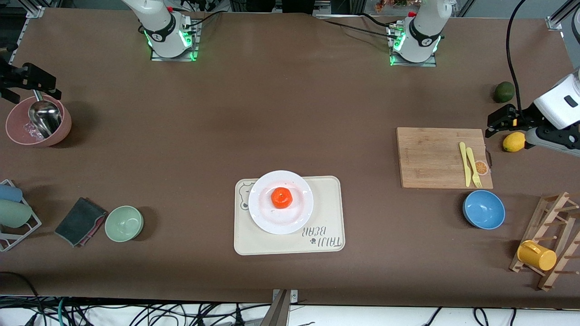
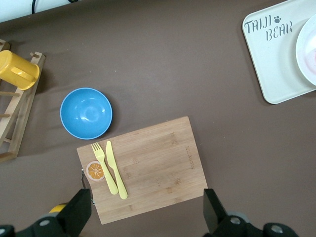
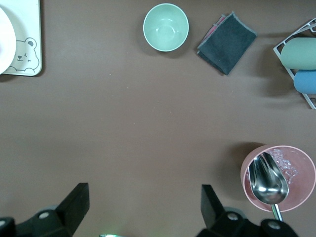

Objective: Place orange and plate with both arms

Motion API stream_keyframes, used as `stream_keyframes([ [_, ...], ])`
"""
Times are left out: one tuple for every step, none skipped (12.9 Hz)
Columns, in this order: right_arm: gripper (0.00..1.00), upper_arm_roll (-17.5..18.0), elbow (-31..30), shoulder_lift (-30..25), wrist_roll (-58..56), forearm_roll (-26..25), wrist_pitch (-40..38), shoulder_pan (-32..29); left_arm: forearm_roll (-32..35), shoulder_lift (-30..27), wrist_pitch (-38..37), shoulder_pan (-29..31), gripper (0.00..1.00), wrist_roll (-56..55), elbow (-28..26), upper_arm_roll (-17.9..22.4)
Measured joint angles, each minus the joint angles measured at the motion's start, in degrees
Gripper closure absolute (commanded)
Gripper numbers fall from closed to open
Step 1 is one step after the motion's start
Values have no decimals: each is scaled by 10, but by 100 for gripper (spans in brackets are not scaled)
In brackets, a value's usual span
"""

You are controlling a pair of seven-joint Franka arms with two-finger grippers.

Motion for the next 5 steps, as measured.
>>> stream_keyframes([
  [0,0,0,0,0,0,1,0,0,0,0,0,0,0,0,0],
  [0,0,0,1,0,0,1,0,0,0,0,0,0,0,0,0],
  [0,0,0,3,0,0,1,0,0,1,0,0,0,0,0,0],
  [0,-1,0,7,0,0,2,0,0,1,0,0,0,0,0,0],
  [0,-2,2,12,0,0,4,0,0,2,0,0,0,0,0,0],
])
